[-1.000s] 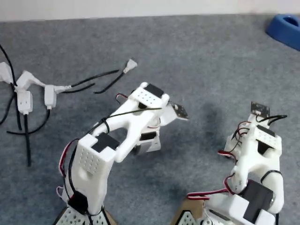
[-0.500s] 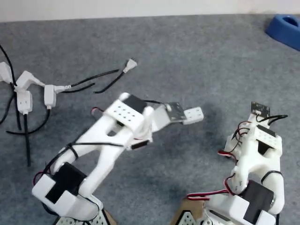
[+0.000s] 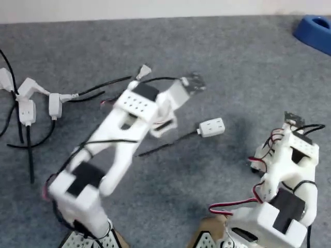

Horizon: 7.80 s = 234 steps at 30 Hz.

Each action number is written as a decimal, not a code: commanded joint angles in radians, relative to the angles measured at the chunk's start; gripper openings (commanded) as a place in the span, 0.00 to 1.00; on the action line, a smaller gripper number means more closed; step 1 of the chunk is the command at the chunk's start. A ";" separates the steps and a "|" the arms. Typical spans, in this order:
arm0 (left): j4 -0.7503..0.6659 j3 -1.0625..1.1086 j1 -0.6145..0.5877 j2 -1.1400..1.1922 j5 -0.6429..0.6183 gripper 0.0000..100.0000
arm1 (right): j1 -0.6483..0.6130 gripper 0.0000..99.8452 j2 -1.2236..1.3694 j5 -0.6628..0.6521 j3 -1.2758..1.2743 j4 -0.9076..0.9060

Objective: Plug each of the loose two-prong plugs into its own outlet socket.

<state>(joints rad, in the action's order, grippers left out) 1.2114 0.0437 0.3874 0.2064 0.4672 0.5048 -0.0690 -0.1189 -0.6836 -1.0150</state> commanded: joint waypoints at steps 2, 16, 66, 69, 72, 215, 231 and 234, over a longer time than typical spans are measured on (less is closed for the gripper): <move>-0.005 -0.383 0.097 0.311 0.000 0.30 | 0.108 0.15 -0.021 0.029 0.133 -0.007; 0.485 -1.541 0.265 0.957 0.063 0.26 | 0.071 0.18 -0.013 0.025 0.031 0.058; 0.147 -1.532 0.142 1.070 0.061 0.28 | -0.010 0.18 -0.021 -0.011 -0.071 0.113; 0.129 -1.506 0.145 1.112 0.061 0.28 | -0.010 0.18 -0.022 -0.011 -0.071 0.113; 0.120 -1.504 0.145 1.159 0.061 0.28 | -0.010 0.18 -0.022 -0.012 -0.071 0.113; 0.247 -1.596 -0.437 1.224 0.120 0.13 | -0.453 0.29 1.293 0.032 2.198 -0.751; 0.388 -1.713 -0.414 1.202 -0.012 0.11 | -0.397 0.29 1.288 0.003 2.195 -0.751; 0.358 -1.701 -0.460 1.133 -0.060 0.22 | -0.412 0.29 1.283 0.000 2.203 -0.751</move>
<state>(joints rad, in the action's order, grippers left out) 1.6134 -1.6395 0.0054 1.4308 0.4733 0.0982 1.2505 -0.1066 1.5090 -1.7453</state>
